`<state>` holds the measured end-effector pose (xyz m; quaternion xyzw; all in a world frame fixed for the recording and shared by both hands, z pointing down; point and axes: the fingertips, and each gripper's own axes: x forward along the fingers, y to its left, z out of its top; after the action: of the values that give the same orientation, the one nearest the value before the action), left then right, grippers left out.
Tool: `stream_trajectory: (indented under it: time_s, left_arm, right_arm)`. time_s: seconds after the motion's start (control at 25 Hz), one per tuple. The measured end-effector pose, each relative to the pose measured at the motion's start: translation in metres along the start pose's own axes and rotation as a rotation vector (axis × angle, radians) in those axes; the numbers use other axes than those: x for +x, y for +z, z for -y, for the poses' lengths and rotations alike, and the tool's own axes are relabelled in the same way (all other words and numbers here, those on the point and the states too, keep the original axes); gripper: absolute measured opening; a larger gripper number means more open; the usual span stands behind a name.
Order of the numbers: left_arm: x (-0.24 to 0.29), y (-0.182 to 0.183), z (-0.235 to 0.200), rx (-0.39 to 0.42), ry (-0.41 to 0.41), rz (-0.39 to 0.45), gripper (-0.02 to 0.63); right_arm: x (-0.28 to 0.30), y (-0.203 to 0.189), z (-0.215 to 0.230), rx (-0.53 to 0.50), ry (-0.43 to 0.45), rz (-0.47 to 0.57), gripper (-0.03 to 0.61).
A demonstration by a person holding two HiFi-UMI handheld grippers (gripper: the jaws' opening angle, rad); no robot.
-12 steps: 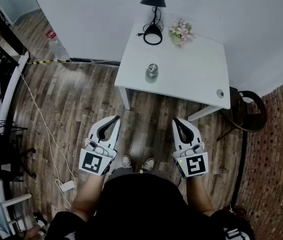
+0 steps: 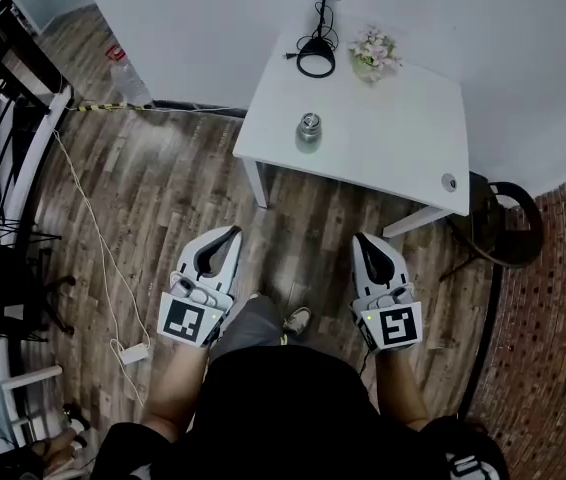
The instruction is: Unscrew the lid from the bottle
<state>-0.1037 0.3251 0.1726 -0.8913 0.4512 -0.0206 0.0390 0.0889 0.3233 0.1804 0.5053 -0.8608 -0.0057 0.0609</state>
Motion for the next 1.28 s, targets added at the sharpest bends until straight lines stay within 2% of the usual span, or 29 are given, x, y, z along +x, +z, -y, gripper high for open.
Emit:
stream_trajectory:
  time_s: [0.28,0.56,0.8,0.96,1.08,1.28]
  left_arm:
    - [0.015,-0.02,-0.003,-0.026,-0.004,-0.022,0.023]
    - [0.081,-0.027,-0.013,-0.048,-0.089,-0.001,0.023]
    - [0.134,-0.032,-0.053,-0.077,-0.116,-0.005,0.023]
    - [0.17,-0.039,-0.084,-0.097,-0.128,-0.006,0.023]
    - [0.192,-0.044,-0.101,-0.1,-0.149,0.001,0.023]
    - [0.219,-0.053,-0.122,-0.157,-0.187,-0.009,0.023]
  right_arm:
    - [0.004,-0.015,0.002,-0.002,0.026,-0.025,0.014]
    - [0.028,-0.016,0.05,-0.003,-0.07,-0.047,0.014]
    - [0.085,-0.012,0.075,-0.019,-0.085,-0.069,0.014]
    - [0.128,-0.005,0.084,-0.044,-0.059,-0.082,0.014]
    - [0.153,0.0,0.092,-0.054,-0.08,-0.106,0.014]
    - [0.185,0.0,0.096,-0.046,-0.087,-0.133,0.014]
